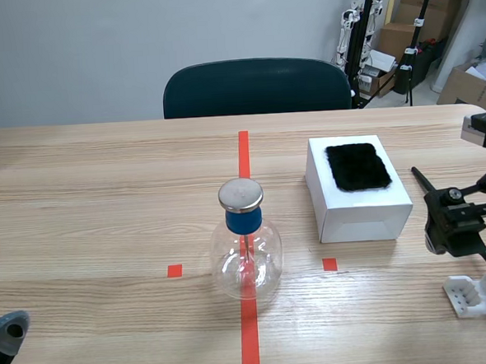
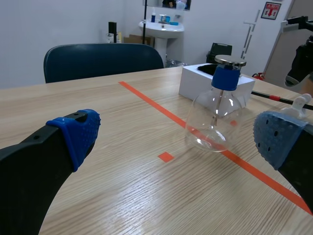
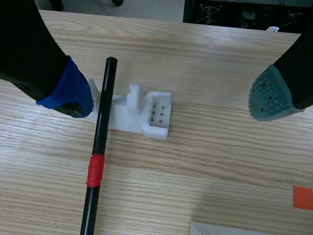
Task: Do the electroscope experiment. pick up the black charging rod
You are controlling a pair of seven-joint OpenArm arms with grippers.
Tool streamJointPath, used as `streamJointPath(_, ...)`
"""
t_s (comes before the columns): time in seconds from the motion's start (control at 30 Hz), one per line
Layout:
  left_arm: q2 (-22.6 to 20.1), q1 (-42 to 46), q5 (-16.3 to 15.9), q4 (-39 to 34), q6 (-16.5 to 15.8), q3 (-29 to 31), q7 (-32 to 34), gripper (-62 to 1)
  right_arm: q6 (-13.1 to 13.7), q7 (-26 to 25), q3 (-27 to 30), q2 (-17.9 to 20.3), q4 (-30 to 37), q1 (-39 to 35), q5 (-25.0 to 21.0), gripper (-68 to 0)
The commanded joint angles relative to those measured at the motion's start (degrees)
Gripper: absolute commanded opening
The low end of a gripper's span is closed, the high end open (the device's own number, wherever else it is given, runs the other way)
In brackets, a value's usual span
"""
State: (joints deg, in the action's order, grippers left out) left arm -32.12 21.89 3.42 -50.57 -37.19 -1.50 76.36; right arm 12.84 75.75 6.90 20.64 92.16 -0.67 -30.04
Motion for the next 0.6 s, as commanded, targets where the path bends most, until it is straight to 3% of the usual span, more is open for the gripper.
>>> streamJointPath(0.0, 0.13, -0.52, -0.57, -0.74, -0.04, 0.09, 0.55, 1.4, -0.02, -0.35, 0.48, 1.16, -0.79, 1.66, 0.07, 0.4)
streamJointPath(0.47, 0.83, -2.47, 2.56, 0.81, 3.45, -1.53, 0.13, 1.4, 0.07, -6.25, 0.52, 0.79, -15.58, 11.26, 8.04, 0.4)
streamJointPath(0.57, 0.79, -3.06, 5.16, 0.81, 3.15, -2.29, 0.22, 1.4, 0.46, -7.37, 0.52, 0.81, -18.51, 13.51, 9.11, 0.4)
